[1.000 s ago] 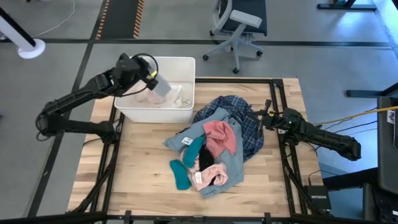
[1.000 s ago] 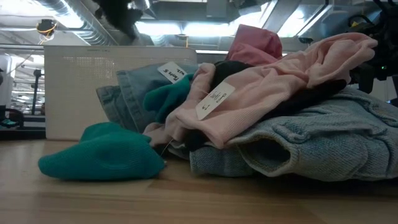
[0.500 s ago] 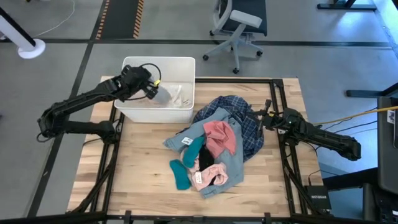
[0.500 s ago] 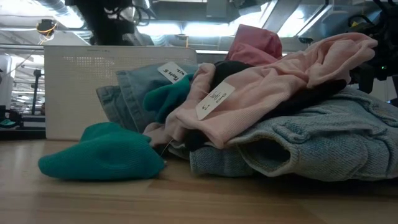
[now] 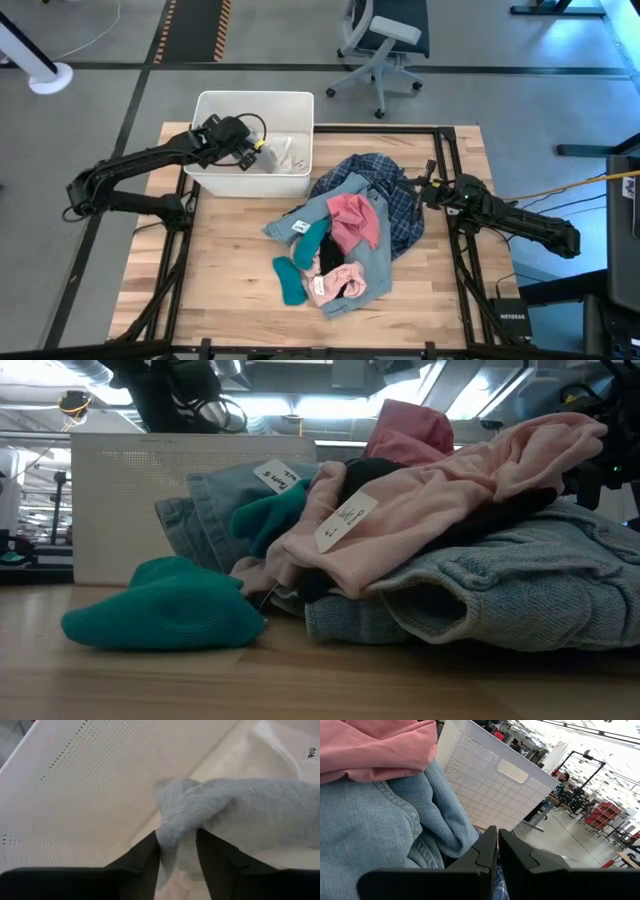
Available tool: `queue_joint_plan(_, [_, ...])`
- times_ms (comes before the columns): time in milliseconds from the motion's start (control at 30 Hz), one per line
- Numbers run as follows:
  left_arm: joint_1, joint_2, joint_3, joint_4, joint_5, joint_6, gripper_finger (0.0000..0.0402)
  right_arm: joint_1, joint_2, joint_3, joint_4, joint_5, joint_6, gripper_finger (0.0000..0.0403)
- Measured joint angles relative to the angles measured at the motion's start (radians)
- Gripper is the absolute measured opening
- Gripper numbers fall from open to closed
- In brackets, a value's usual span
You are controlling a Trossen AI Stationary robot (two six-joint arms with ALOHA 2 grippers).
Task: Sort clothes
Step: Put the gray underwear into the white laundry bin, then put the pink underwear into the white laundry bin
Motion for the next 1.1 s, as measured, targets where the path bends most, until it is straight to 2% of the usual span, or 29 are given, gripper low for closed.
queue_joint_plan(200, [-0.001,-0.002,0.045,-0.029,0.001,-0.016,0.0172,0.000,0.000,0.000,0.000,0.000,0.000,0.0035])
queue_joint_plan(333, [-0.006,-0.002,0.087,-0.076,0.037,-0.026,0.0185,0.000,0.000,0.000,0.000,0.000,0.000,0.0035])
queue_joint_plan(433, [-0.013,-0.002,0.125,-0.094,0.098,-0.072,0.0188,0.000,0.000,0.000,0.000,0.000,0.000,0.0035])
queue_joint_plan(567, [-0.025,-0.002,0.172,-0.097,0.269,-0.119,0.0187,0.000,0.000,0.000,0.000,0.000,0.000,0.0035])
queue_joint_plan(667, [-0.040,-0.003,0.204,-0.093,0.345,-0.141,0.0187,0.000,0.000,0.000,0.000,0.000,0.000,0.0035])
queue_joint_plan(833, [-0.086,-0.003,0.243,-0.050,0.388,-0.147,0.0187,0.000,0.000,0.000,0.000,0.000,0.000,0.0035])
queue_joint_plan(1100, [-0.213,0.004,0.244,0.110,0.454,-0.130,0.0187,0.000,0.000,0.000,0.000,0.000,0.000,0.0035])
